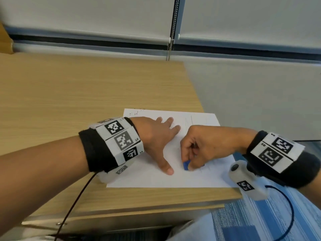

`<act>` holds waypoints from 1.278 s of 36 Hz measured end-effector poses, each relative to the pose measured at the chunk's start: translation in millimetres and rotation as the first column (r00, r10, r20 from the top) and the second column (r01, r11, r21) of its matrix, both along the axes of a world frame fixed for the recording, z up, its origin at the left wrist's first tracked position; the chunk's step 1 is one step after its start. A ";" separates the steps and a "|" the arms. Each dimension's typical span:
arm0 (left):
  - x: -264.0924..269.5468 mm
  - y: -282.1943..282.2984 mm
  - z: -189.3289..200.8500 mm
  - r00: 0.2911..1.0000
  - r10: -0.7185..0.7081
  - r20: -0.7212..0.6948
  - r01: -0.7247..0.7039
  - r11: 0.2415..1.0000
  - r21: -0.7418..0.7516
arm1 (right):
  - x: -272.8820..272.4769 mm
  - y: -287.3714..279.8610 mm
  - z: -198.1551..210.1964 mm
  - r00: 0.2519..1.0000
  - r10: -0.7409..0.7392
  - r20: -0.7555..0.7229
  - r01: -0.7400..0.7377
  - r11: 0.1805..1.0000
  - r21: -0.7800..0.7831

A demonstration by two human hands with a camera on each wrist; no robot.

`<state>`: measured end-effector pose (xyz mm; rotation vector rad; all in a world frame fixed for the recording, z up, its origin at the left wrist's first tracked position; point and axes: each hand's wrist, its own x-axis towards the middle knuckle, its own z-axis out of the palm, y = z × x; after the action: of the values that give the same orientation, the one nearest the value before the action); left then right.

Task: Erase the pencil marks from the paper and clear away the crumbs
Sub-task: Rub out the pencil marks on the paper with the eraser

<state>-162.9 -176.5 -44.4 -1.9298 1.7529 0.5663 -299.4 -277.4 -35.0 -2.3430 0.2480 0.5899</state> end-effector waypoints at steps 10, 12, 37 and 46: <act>1.6 -1.2 -2.5 0.999 -0.007 0.034 0.007 1.000 -0.002 | 0.4 8.7 -8.1 0.994 -0.021 0.103 0.023 1.000 -0.020; 1.6 -0.4 -2.5 0.999 -0.008 0.031 0.008 1.000 -0.006 | 3.5 9.7 -4.4 0.996 0.041 0.073 -0.037 0.997 -0.062; -0.4 -0.6 -2.9 0.999 0.001 0.049 -0.002 1.000 0.010 | 4.4 20.0 -5.4 0.990 0.126 0.066 -0.108 0.969 -0.222; 1.2 0.2 -1.6 0.998 0.022 0.054 -0.023 0.999 0.024 | 4.3 1.8 0.6 0.998 0.053 0.030 -0.044 0.967 -0.252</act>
<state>-161.7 -176.3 -46.0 -1.9323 1.6851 0.5367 -295.1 -275.6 -34.4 -2.6091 0.2625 0.5662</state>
